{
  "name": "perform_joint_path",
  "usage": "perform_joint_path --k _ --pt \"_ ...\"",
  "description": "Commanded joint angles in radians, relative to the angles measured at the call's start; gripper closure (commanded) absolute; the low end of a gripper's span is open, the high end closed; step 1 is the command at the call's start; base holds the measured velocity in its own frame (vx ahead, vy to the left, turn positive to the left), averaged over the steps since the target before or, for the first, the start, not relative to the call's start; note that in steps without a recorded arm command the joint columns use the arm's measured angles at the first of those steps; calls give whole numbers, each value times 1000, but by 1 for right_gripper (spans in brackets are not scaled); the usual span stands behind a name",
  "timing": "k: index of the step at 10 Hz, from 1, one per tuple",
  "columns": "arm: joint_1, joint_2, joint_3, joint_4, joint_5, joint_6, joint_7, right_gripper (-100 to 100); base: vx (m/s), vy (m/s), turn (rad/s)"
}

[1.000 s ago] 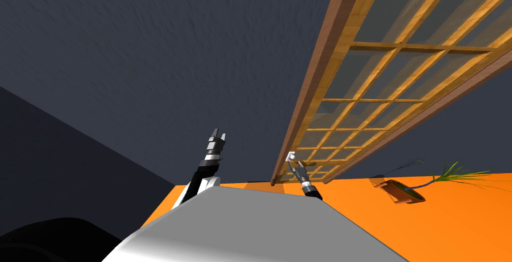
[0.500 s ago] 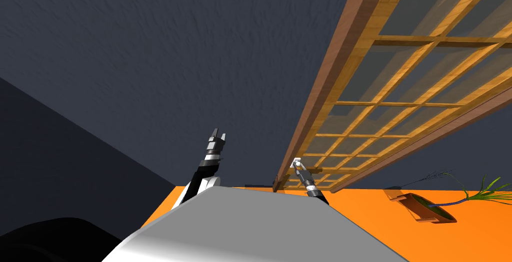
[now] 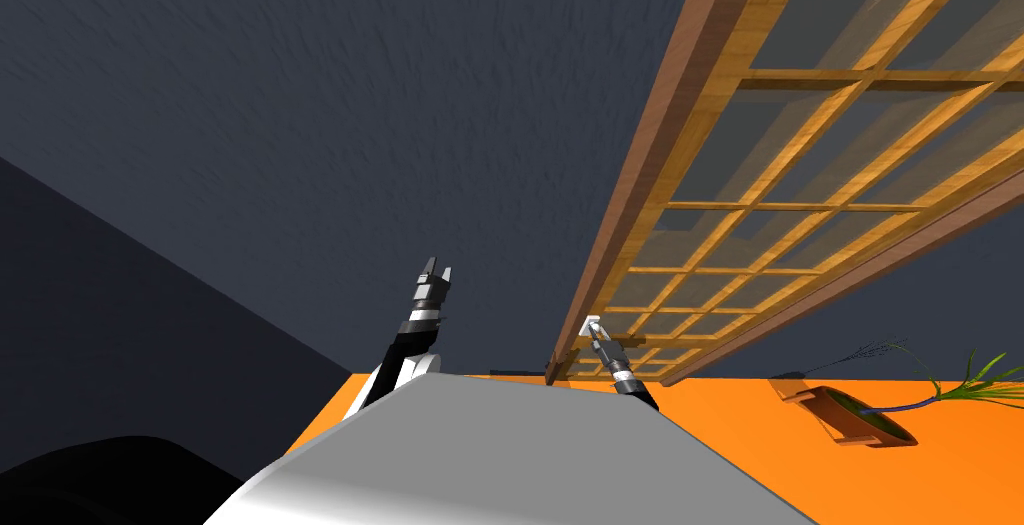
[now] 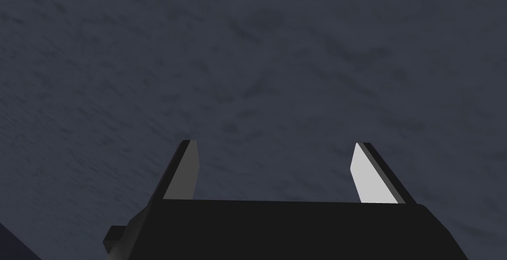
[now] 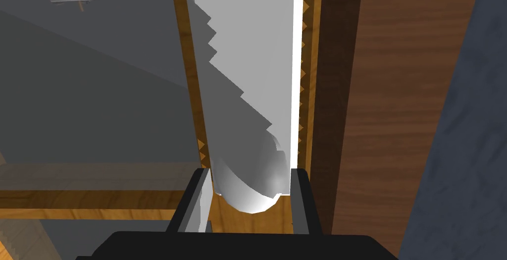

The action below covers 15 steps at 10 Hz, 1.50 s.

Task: Pull the door open

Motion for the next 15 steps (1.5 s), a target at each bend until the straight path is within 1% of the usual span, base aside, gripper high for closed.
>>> perform_joint_path --k 1,3,8,9,11,12,14,15 --pt "-1 0 4 0 -10 2 -40 100 -18 -9 21" --pt "-1 0 7 -1 -18 3 -72 100 -26 -14 42" --pt "-5 -1 23 -2 -58 9 -213 100 -30 -18 52" --pt "-5 -1 23 -2 -58 9 -221 100 -24 -17 29" --pt "-6 -1 32 -3 -81 13 -283 100 -35 -15 63" --pt "-6 -1 32 -3 -81 13 -294 100 -36 -19 30" --pt "-8 -2 41 -3 -104 17 -356 100 -33 -23 58" --pt "-8 -2 41 -3 -104 17 -368 100 -30 -18 28"
